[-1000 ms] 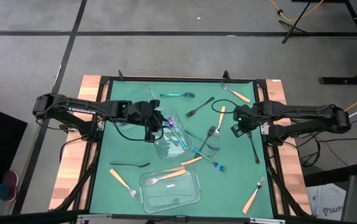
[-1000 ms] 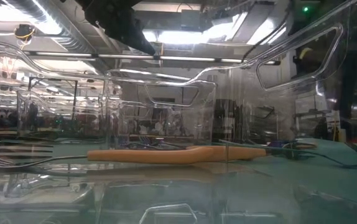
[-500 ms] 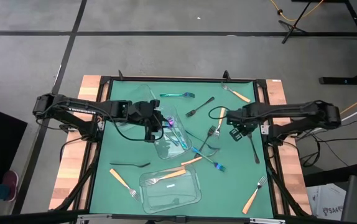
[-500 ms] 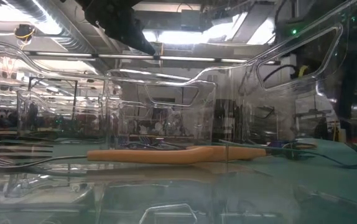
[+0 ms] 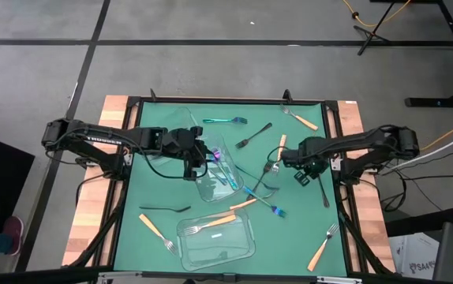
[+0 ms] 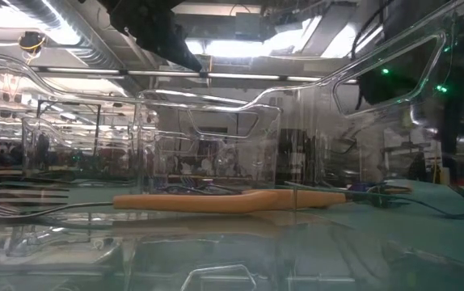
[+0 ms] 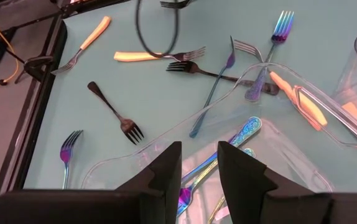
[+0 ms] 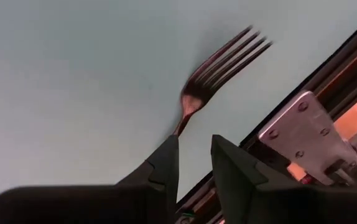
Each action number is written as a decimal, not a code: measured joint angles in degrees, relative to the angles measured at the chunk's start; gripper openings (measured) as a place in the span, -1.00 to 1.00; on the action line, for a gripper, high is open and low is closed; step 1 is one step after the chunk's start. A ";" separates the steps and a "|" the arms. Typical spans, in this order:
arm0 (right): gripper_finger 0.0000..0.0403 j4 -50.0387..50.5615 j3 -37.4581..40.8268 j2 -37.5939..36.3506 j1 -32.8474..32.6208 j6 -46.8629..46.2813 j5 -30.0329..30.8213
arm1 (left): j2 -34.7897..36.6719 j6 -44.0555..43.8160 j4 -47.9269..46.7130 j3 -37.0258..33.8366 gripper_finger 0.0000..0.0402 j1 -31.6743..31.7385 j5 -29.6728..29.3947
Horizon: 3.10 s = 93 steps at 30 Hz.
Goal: Sort silverware by color (type)
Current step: Put the black fork into the top transparent bin
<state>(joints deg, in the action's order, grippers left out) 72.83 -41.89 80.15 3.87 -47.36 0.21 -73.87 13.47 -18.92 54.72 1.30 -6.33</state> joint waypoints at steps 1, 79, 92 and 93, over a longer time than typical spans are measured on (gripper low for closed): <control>-0.59 -0.43 0.66 0.08 -0.94 -0.78 -0.01 | 0.00 0.00 0.02 0.00 -0.51 0.00 0.00; -0.99 -12.38 4.56 0.06 -4.65 3.93 3.16 | 4.03 -4.05 0.24 -0.02 -0.51 -0.84 -1.03; -1.00 -11.61 -8.24 -0.01 -4.62 10.69 8.07 | 12.27 -9.03 -2.00 0.00 -0.51 -4.79 -3.24; -1.00 -11.56 -9.22 -0.01 -4.62 11.38 8.59 | 12.26 -9.52 -2.06 0.00 -0.51 -5.11 -3.26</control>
<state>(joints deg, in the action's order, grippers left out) 61.28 -51.11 80.14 -0.75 -35.98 8.80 -61.61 3.96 -20.98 54.72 -3.81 -9.58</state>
